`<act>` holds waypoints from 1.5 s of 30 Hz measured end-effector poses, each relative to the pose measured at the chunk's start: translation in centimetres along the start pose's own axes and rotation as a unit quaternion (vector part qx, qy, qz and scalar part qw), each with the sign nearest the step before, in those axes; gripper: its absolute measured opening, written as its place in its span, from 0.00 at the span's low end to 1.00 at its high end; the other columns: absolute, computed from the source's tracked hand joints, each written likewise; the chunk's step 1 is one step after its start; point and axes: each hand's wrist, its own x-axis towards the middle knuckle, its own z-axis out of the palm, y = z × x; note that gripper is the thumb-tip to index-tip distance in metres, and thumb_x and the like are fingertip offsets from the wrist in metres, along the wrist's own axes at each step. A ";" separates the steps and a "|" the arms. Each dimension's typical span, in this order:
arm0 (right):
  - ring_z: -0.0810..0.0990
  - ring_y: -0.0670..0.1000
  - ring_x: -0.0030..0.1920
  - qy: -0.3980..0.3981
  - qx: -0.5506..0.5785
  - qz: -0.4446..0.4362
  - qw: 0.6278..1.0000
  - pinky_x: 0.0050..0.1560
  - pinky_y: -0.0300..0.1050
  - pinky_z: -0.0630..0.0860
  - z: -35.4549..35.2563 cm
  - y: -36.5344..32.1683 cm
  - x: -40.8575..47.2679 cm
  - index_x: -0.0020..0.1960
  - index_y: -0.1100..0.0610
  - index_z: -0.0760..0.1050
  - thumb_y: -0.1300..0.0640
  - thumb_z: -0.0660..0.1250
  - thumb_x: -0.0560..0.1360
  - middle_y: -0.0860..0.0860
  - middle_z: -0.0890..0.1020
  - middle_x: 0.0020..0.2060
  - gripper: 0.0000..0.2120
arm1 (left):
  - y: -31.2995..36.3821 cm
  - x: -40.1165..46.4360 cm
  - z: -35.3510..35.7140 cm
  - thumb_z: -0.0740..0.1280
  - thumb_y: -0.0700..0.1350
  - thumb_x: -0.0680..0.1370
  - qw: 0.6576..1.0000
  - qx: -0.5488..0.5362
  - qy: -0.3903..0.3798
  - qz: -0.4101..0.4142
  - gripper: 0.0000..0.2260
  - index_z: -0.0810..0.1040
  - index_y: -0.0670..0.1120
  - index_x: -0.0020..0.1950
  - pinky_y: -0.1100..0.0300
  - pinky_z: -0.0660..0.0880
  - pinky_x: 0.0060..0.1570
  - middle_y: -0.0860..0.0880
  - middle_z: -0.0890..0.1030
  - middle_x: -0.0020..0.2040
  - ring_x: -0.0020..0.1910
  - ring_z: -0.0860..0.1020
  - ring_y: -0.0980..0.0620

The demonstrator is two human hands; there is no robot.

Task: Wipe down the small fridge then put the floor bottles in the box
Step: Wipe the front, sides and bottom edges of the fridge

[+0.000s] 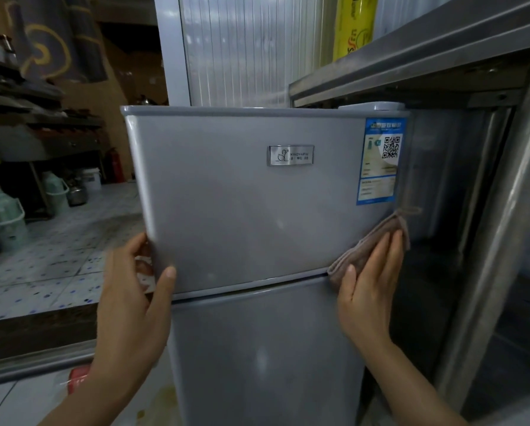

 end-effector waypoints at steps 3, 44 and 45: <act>0.48 0.57 0.76 0.013 0.057 -0.022 0.998 0.76 0.53 0.48 -0.5 0.2 2.2 0.76 0.64 0.45 0.53 0.52 0.76 0.61 0.49 0.76 0.33 | -0.3 -0.5 0.1 0.65 0.42 0.75 1.000 0.004 -0.003 0.000 0.21 0.65 0.54 0.67 0.47 0.73 0.48 0.51 0.71 0.54 0.48 0.72 0.51; 0.63 0.62 0.69 0.038 0.125 -0.297 0.946 0.67 0.65 0.64 4.9 -11.1 -8.7 0.62 0.61 0.67 0.61 0.57 0.78 0.58 0.65 0.64 0.13 | -2.1 0.1 -4.0 0.66 0.37 0.75 0.987 -0.029 -0.157 -0.009 0.24 0.69 0.58 0.66 0.68 0.73 0.46 0.63 0.75 0.51 0.53 0.73 0.64; 0.64 0.61 0.69 0.032 0.106 -0.324 0.940 0.66 0.64 0.65 4.6 -10.6 -8.2 0.63 0.61 0.67 0.60 0.58 0.78 0.57 0.66 0.64 0.14 | -2.3 0.1 -4.3 0.66 0.37 0.75 0.987 -0.028 -0.156 -0.012 0.25 0.68 0.59 0.66 0.67 0.73 0.47 0.63 0.75 0.52 0.53 0.73 0.65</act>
